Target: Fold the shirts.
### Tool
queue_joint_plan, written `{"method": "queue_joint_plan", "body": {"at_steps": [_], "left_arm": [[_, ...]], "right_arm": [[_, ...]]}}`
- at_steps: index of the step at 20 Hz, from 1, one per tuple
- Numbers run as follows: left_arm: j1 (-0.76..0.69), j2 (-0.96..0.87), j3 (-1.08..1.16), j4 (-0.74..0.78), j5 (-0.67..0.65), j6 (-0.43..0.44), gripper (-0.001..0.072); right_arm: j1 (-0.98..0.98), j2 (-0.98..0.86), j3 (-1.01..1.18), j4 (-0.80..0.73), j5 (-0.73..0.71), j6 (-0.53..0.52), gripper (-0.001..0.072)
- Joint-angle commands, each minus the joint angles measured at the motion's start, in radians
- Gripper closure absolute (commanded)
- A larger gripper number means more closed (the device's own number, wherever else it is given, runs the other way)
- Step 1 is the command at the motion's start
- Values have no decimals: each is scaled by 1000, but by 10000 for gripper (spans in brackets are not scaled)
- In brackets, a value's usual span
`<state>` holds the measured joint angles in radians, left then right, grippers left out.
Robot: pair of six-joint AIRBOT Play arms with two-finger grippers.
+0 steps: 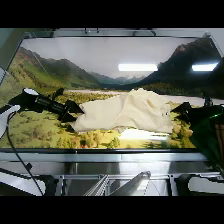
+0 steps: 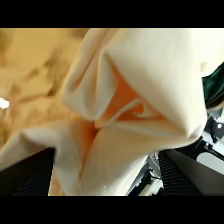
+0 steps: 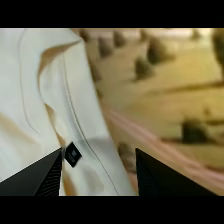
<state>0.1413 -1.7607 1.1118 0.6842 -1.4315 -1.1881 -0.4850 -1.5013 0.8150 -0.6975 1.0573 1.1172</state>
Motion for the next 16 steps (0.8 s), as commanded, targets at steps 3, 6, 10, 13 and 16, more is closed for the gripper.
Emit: {"method": "queue_joint_plan", "body": {"at_steps": [3, 6, 10, 13, 16], "left_arm": [[-74, -134, 222, -50, -90, 1, 11], [-84, -153, 330, -50, -95, -17, 12], [-84, -167, 409, -50, -80, -36, 35], [-85, -168, 410, -59, -44, -20, 696], [-78, -140, 410, -126, -69, -15, 696]], "right_arm": [[75, -121, 70, 108, -25, -33, 219], [144, -166, 140, 156, -26, -32, 219], [247, -256, 254, 260, -28, -33, 285], [307, -281, 313, 343, -10, -74, 695], [304, -225, 390, 400, 105, -119, 696]]}}
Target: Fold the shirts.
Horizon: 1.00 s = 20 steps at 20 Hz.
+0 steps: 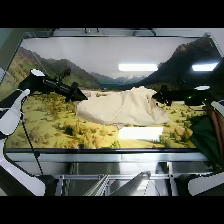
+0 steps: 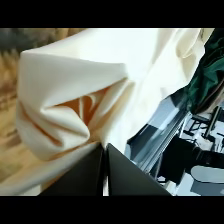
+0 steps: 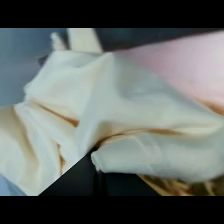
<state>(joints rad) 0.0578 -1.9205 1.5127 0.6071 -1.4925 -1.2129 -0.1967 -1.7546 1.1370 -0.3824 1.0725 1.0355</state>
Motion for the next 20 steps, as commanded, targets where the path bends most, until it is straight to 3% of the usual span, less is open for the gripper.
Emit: {"method": "queue_joint_plan", "body": {"at_steps": [1, 7, 13, 17, 20], "left_arm": [[15, 50, 9, -63, -24, 17, 696], [157, 407, 147, -102, -198, 17, 696], [324, 733, 293, -103, -190, 7, 693], [342, 877, 256, -102, -145, 24, 692], [311, 912, 105, -91, -130, 53, 687]], "right_arm": [[3, 73, 96, 85, 127, -37, 696], [-171, 551, 227, 81, 156, -37, 696], [-389, 996, 229, 86, 155, -31, 696], [-388, 1127, 229, 77, 77, -71, 697], [-380, 1040, 224, 69, 163, -43, 696]]}}
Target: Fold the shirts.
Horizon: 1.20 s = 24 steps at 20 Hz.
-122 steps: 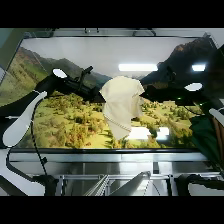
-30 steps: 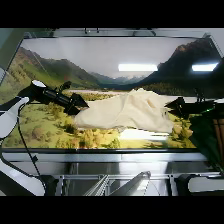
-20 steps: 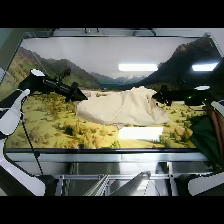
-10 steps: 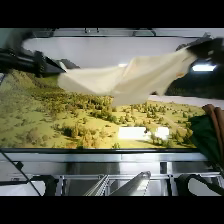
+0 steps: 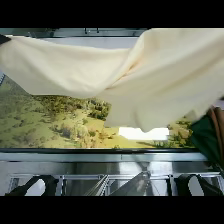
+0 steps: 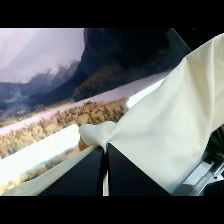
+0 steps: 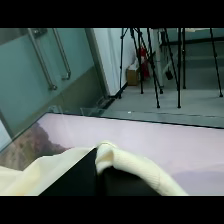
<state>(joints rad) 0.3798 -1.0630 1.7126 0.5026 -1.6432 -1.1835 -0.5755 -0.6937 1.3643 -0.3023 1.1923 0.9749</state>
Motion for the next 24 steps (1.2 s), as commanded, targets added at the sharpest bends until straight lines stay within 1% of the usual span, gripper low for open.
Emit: {"method": "queue_joint_plan", "body": {"at_steps": [1, 3, 5, 7, 10, 11, 12, 13, 14, 17, 18, 19, 20, 22, 24], "left_arm": [[-28, 50, -161, 48, 17, 24, 687], [-61, 16, -289, 140, 10, 24, 686], [-87, -53, -420, 215, 11, 24, 686], [-103, -147, -523, 248, 22, 31, 685], [-97, -338, -625, 264, 82, 105, 682], [-86, -400, -636, 262, 95, 114, 611], [-67, -460, -628, 259, 102, 114, 381], [-43, -521, -601, 254, 106, 114, 89], [-20, -570, -558, 254, 98, 108, -13], [52, -673, -392, 256, 7, 40, -12], [69, -688, -357, 257, -12, 14, -9], [79, -692, -343, 257, -14, 7, -8], [81, -689, -350, 257, -3, 8, -8], [64, -689, -386, 257, 12, 16, -7], [24, -689, -441, 257, 39, 17, -7]], "right_arm": [[15, -71, -15, -11, 78, 21, 696], [74, -189, -64, -16, 133, 20, 695], [155, -314, -134, -57, 131, 19, 695], [230, -454, -194, -109, 109, 19, 695], [320, -701, -226, -166, 43, 16, 694], [335, -774, -226, -165, 10, 16, 682], [340, -840, -220, -161, -26, 15, 488], [337, -888, -207, -162, -48, 16, 220], [325, -922, -184, -162, -48, 16, 135], [254, -910, -156, -163, 4, 16, 136], [223, -892, -157, -183, 48, 17, 136], [198, -875, -159, -222, 101, 26, 137], [176, -857, -172, -282, 143, 58, 144], [160, -813, -250, -369, 149, 89, 145], [167, -774, -372, -376, 110, 95, 145]]}}
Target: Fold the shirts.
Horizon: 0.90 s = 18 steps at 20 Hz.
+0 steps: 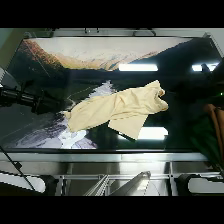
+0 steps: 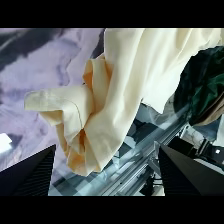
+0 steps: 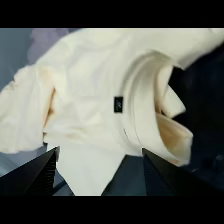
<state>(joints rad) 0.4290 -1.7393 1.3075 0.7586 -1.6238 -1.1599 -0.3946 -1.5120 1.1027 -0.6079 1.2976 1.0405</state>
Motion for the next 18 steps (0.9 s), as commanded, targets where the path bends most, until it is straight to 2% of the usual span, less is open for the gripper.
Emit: {"method": "queue_joint_plan", "body": {"at_steps": [1, 5, 10, 11, 12, 14, 16, 17, 18], "left_arm": [[-46, -13, -66, 3, 33, 1, -7], [-107, -13, -171, 25, 64, 38, -7], [-91, -13, -188, 72, 95, 38, -6], [-81, -13, -188, 78, 99, 38, -6], [-70, -13, -188, 87, 109, 38, -6], [-48, -13, -188, 87, 149, 38, -6], [-32, -13, -188, 84, 206, 38, 11], [-32, -13, -188, 77, 239, 38, 12], [-32, -13, -188, 75, 272, 38, 12]], "right_arm": [[-2, 55, -171, -71, -21, 30, 145], [83, 55, -320, -70, -83, 29, 145], [285, 41, -341, -30, -179, 49, 147], [327, 29, -341, -13, -198, 49, 211], [362, 13, -341, 0, -215, 49, 363], [415, -29, -341, 35, -232, 48, 330], [449, -65, -341, 89, -233, 38, 335], [459, -76, -341, 114, -232, 21, 379], [465, -82, -341, 139, -232, 3, 474]]}}
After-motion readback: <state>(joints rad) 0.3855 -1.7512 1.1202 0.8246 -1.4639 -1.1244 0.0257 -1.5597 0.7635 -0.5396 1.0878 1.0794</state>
